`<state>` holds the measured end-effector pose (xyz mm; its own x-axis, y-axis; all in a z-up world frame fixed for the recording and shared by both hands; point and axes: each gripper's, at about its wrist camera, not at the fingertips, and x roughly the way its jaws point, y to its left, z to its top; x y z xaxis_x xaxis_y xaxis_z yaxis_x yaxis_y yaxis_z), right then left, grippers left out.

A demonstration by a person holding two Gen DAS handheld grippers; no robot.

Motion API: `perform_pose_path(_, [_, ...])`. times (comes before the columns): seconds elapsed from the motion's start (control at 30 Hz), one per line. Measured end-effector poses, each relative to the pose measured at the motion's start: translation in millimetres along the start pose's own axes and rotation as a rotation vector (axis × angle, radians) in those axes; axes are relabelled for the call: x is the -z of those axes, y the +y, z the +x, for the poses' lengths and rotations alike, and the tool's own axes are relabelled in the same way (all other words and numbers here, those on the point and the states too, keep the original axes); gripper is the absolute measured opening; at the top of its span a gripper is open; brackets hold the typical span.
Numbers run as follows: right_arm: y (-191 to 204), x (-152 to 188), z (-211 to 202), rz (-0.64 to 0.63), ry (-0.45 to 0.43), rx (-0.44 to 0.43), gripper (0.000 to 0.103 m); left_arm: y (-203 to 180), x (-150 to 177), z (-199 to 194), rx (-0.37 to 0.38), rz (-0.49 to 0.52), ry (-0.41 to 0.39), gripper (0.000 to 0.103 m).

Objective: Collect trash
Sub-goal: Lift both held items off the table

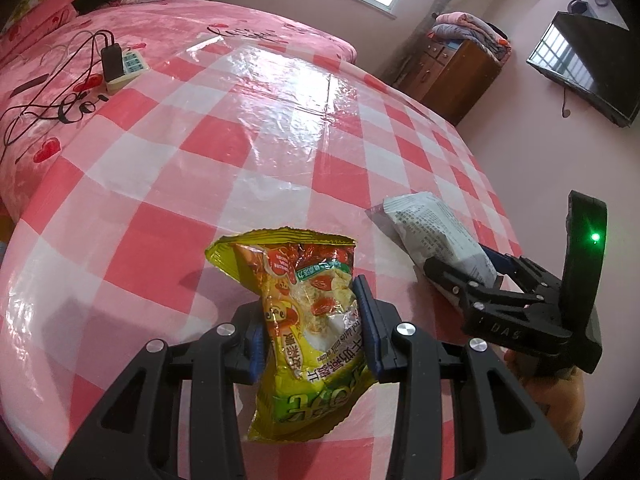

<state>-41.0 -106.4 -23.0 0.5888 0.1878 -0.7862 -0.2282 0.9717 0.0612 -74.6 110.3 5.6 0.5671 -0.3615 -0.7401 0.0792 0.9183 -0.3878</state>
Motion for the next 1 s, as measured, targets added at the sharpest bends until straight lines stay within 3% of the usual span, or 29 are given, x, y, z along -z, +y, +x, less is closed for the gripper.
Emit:
perform_pose_path(0.5, [1, 6, -12, 0.009, -0.046, -0.015, 0.08, 15, 3, -8, 0.019, -0.018, -0.01, 0.04])
perform_pose_path(1.0, [32, 4, -34, 0.038, -0.091, -0.118, 0.08, 36, 8, -43, 0.042, -0.04, -0.072, 0.04])
